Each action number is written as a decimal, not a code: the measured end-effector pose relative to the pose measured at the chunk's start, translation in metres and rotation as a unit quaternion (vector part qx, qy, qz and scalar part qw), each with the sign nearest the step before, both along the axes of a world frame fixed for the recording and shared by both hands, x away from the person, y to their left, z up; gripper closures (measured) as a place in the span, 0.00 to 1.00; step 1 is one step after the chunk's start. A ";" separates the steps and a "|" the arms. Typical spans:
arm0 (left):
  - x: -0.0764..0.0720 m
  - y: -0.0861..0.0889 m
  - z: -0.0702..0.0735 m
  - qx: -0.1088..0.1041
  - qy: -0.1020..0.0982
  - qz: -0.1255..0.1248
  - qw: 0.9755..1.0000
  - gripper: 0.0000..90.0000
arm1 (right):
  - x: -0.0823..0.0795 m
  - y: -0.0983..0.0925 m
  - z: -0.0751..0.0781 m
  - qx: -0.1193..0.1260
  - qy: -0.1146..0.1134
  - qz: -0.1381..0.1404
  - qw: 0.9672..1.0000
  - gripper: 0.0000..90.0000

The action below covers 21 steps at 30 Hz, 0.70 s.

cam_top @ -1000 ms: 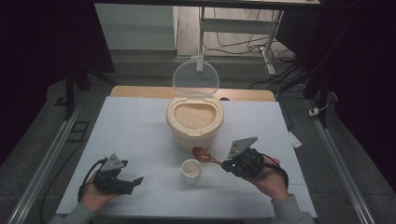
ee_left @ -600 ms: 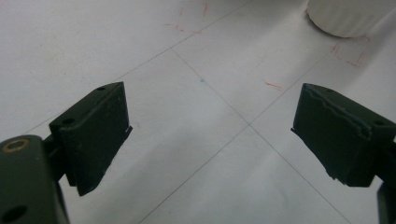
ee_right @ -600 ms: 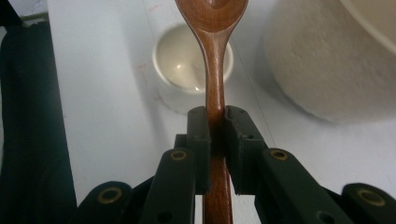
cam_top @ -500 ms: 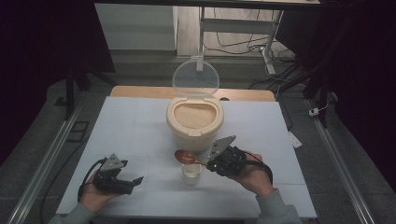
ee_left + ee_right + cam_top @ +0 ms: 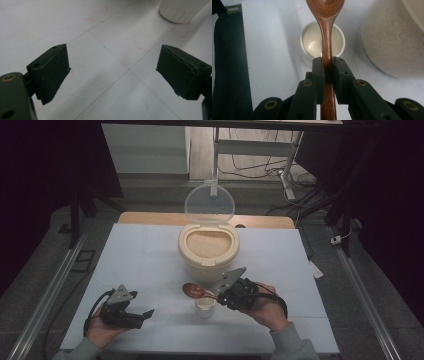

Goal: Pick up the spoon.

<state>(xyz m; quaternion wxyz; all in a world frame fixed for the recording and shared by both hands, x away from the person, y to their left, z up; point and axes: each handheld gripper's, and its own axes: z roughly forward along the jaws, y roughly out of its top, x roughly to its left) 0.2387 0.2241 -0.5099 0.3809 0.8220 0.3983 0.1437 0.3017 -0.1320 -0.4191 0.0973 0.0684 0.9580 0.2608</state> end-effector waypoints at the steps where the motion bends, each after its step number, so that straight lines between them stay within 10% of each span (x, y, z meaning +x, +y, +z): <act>1: -0.001 -0.001 0.003 -0.001 -0.004 -0.002 1.000 0.12 | 0.000 0.000 0.000 0.000 0.000 0.000 1.000 0.89; 10: 0.003 -0.031 0.048 -0.007 -0.052 -0.050 0.997 0.14 | 0.000 0.006 0.000 -0.001 0.001 0.005 1.000 0.89; 21: 0.012 -0.090 0.085 0.046 -0.083 -0.138 0.986 0.17 | -0.001 0.008 -0.002 0.002 0.001 0.008 1.000 0.89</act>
